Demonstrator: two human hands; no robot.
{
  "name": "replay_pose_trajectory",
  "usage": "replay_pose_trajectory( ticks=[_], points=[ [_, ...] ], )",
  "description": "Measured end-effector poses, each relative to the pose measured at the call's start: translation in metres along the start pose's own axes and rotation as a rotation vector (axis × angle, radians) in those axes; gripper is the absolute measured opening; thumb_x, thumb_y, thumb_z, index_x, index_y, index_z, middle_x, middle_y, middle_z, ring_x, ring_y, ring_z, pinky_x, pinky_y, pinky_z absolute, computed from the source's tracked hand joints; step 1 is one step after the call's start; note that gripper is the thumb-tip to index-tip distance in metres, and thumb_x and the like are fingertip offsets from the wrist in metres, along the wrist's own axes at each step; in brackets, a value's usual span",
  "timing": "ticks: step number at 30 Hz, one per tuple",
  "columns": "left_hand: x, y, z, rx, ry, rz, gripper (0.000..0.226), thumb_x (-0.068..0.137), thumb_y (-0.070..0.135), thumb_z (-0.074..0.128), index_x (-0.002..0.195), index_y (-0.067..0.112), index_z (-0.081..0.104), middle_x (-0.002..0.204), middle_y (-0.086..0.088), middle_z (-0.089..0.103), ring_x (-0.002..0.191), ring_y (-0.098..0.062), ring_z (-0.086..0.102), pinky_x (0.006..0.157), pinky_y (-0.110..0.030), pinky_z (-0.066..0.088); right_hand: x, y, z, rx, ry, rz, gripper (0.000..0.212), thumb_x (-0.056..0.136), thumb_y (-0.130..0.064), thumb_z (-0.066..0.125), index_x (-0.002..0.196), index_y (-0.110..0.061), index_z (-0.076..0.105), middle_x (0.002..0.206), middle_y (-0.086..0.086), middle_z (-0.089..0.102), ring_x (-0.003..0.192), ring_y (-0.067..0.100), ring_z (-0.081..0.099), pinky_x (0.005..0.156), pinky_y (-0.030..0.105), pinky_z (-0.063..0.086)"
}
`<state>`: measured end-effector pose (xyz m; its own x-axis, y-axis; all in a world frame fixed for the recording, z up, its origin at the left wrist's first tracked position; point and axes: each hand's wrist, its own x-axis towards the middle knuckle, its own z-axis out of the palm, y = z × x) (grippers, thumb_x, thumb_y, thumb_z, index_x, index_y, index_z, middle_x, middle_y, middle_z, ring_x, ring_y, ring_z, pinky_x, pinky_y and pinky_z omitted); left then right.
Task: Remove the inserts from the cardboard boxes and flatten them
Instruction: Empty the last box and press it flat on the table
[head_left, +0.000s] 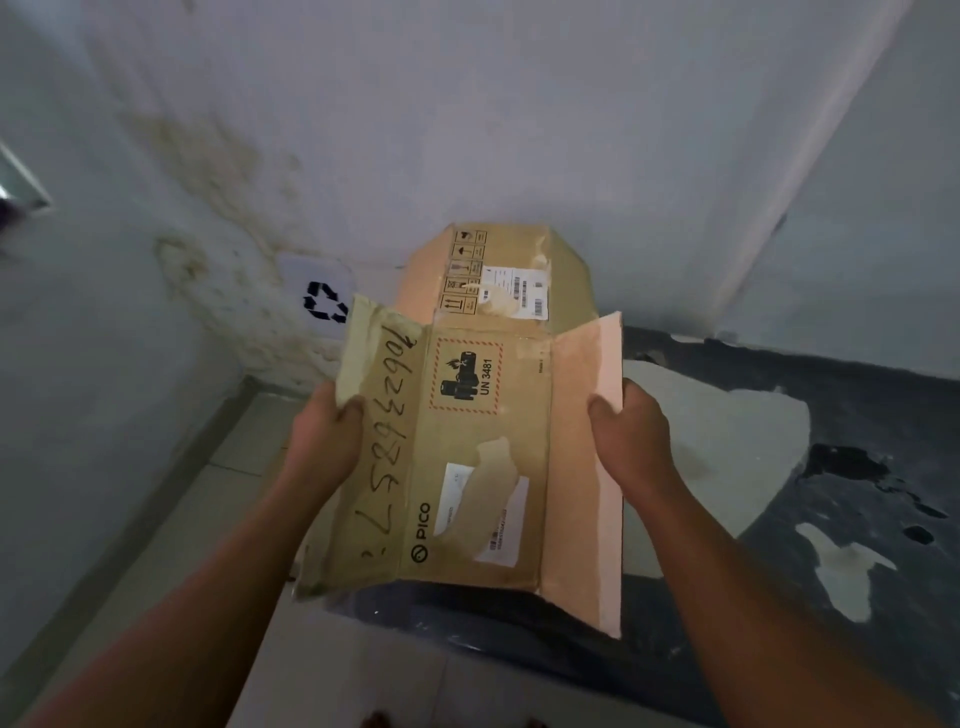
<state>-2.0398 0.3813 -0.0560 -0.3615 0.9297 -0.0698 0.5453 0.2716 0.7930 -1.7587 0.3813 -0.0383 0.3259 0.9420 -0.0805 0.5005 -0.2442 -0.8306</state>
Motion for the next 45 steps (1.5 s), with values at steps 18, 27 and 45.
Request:
replay_pose_trajectory(
  ticks=[18, 27, 45],
  points=[
    [0.147, -0.157, -0.244, 0.109, 0.198, -0.025, 0.023, 0.095, 0.023, 0.041, 0.106, 0.008, 0.054, 0.091, -0.009, 0.062, 0.078, -0.023, 0.062, 0.063, -0.038, 0.056, -0.051, -0.166, 0.297, 0.052, -0.078, -0.002, 0.033, 0.098, -0.025, 0.045, 0.121, -0.005, 0.056, 0.117, 0.012, 0.062, 0.105, 0.031, 0.06, 0.089, 0.038, 0.048],
    [0.271, -0.27, -0.214, 0.235, 0.076, -0.04, 0.018, 0.096, 0.019, 0.039, 0.099, 0.006, 0.052, 0.084, -0.003, 0.053, 0.066, -0.011, 0.049, 0.048, -0.023, 0.031, -0.007, -0.122, 0.457, 0.069, -0.014, 0.204, 0.024, 0.099, -0.029, 0.043, 0.111, -0.016, 0.06, 0.101, 0.001, 0.063, 0.096, 0.024, 0.061, 0.088, 0.04, 0.051],
    [0.46, -0.627, 0.005, 0.336, -0.105, -0.209, 0.023, 0.1, 0.018, 0.041, 0.104, 0.004, 0.057, 0.09, -0.005, 0.055, 0.078, -0.017, 0.05, 0.065, -0.026, 0.038, 0.091, 0.155, 0.78, -0.084, 0.044, 0.327, 0.024, 0.096, -0.016, 0.051, 0.113, -0.003, 0.062, 0.106, 0.014, 0.066, 0.094, 0.019, 0.058, 0.076, 0.023, 0.039]
  ],
)
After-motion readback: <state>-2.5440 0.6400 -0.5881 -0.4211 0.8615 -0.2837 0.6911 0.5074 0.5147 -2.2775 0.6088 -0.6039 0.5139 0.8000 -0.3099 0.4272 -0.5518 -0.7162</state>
